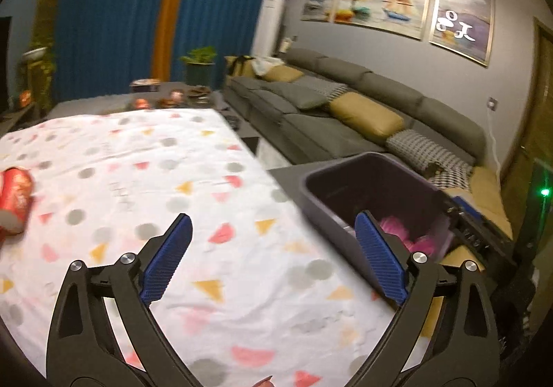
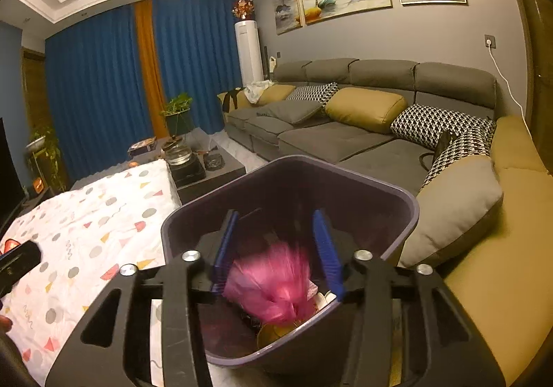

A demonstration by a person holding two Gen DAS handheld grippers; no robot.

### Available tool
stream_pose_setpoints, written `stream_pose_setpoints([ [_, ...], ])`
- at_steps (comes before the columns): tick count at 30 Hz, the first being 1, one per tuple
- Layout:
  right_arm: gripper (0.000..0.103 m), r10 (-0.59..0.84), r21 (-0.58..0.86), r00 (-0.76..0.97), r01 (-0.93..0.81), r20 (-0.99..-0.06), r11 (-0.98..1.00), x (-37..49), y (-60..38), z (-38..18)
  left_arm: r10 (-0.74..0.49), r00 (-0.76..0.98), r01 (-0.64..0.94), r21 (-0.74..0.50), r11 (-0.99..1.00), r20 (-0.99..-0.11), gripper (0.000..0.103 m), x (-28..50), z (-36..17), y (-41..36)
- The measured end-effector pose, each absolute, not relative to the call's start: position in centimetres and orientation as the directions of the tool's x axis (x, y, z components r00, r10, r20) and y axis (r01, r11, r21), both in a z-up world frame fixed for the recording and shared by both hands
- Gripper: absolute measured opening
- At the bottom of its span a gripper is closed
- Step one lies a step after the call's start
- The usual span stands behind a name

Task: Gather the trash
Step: 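Move both open grippers back over the red cup and wrapper on the bed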

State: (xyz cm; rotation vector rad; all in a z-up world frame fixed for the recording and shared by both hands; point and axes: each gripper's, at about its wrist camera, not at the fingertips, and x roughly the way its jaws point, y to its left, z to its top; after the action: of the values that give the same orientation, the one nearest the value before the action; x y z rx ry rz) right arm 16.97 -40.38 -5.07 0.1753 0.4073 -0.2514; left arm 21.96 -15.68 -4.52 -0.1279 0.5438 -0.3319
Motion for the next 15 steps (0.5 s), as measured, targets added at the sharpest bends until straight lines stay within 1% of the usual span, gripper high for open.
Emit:
stream_pose_setpoints([
  [1,0.048,-0.206,0.117,0.888,0.276,-0.411,0.954,16.9,-40.3,-5.0,-0.331,0.808,0.262,-0.206,0.943,-0.488,0.094,21.8,-4.5,-15.1],
  [4,0.058,-0.212,0.108,0.891,0.276,-0.403,0.955,16.1,-39.7,-4.6,-0.294,0.820,0.219,-0.205,0.954,-0.492,0.095,21.0,-4.5,-13.1],
  [6,0.068,-0.224,0.091,0.893,0.279,-0.390,0.956,15.4,-38.9,-4.3,-0.268,0.829,0.189,-0.206,0.960,-0.491,0.095,20.4,-4.5,-11.7],
  [7,0.070,-0.228,0.084,0.896,0.279,-0.381,0.957,15.0,-38.5,-4.1,-0.260,0.832,0.179,-0.206,0.962,-0.491,0.095,20.2,-4.5,-11.1],
  [9,0.078,-0.233,0.071,0.902,0.276,-0.363,0.958,14.2,-37.6,-3.7,-0.237,0.836,0.149,-0.210,0.966,-0.494,0.095,19.7,-4.5,-9.9],
  [12,0.084,-0.211,0.071,0.912,0.250,-0.352,0.966,13.3,-35.9,-3.4,-0.205,0.846,0.110,-0.215,0.970,-0.492,0.095,18.7,-4.3,-7.8],
  [15,0.086,-0.155,0.082,0.922,0.196,-0.355,0.977,12.8,-33.4,-3.2,-0.152,0.863,0.059,-0.204,0.977,-0.482,0.096,17.5,-4.0,-5.1],
])
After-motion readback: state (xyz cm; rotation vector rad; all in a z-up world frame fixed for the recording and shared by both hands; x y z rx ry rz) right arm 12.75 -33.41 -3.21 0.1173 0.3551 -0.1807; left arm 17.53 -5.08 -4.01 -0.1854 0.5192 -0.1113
